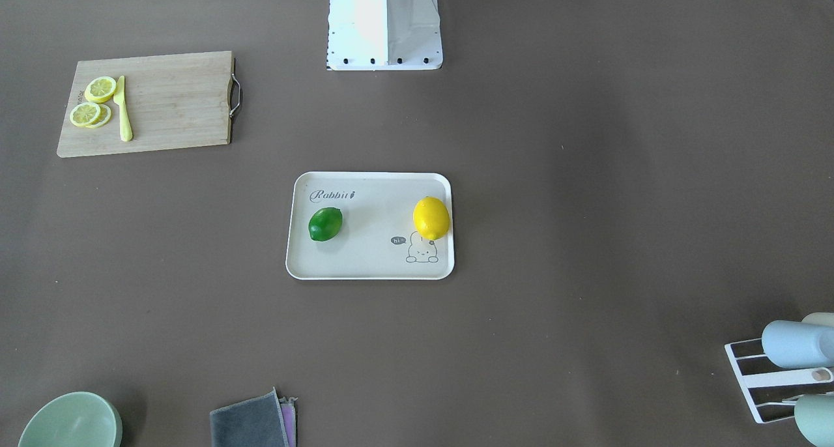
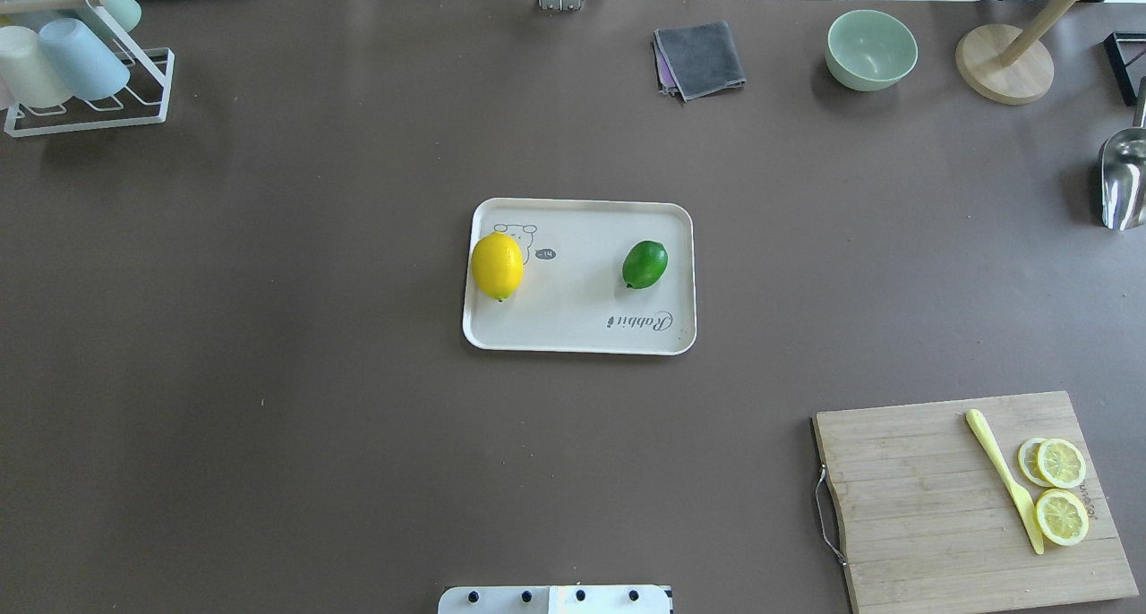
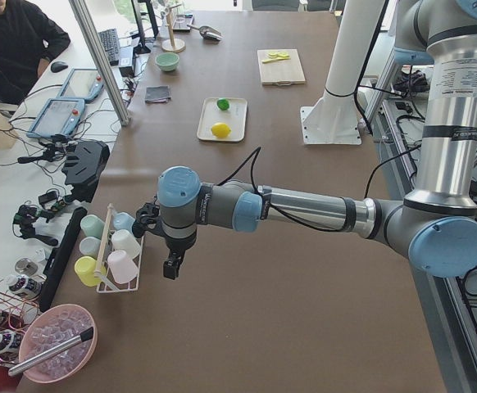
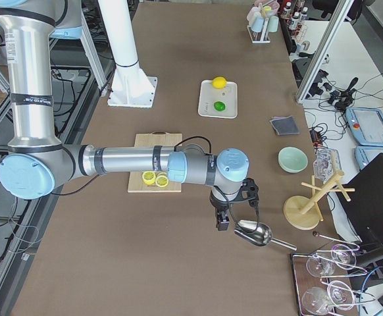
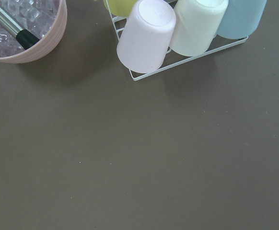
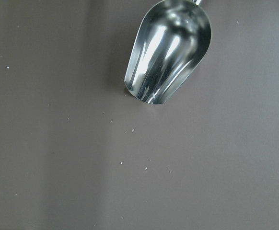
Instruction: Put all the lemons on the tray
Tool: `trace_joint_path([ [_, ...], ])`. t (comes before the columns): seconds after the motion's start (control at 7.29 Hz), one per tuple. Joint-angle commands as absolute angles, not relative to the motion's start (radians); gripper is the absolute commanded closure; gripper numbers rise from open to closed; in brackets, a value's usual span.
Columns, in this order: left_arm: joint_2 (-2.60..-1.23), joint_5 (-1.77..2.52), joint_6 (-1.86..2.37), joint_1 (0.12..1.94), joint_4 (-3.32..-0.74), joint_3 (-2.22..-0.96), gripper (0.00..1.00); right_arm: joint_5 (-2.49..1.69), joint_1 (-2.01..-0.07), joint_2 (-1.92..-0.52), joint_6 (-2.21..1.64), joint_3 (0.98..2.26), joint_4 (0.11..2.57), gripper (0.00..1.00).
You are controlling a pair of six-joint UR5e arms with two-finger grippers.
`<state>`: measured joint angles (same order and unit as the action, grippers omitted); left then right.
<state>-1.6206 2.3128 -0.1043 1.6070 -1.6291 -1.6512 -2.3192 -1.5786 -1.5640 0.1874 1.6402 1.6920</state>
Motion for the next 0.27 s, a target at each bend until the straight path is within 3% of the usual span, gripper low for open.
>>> trace_joint_path([
  [0.0, -1.62, 2.313, -0.104, 1.612, -1.629, -1.651, 0.02, -2.321, -1.578, -1.562, 0.187, 1.643, 1.692, 0.0],
  [0.14, -1.62, 2.312, -0.104, 1.612, -1.629, -1.651, 0.02, -2.321, -1.578, -1.562, 0.187, 1.643, 1.692, 0.0],
])
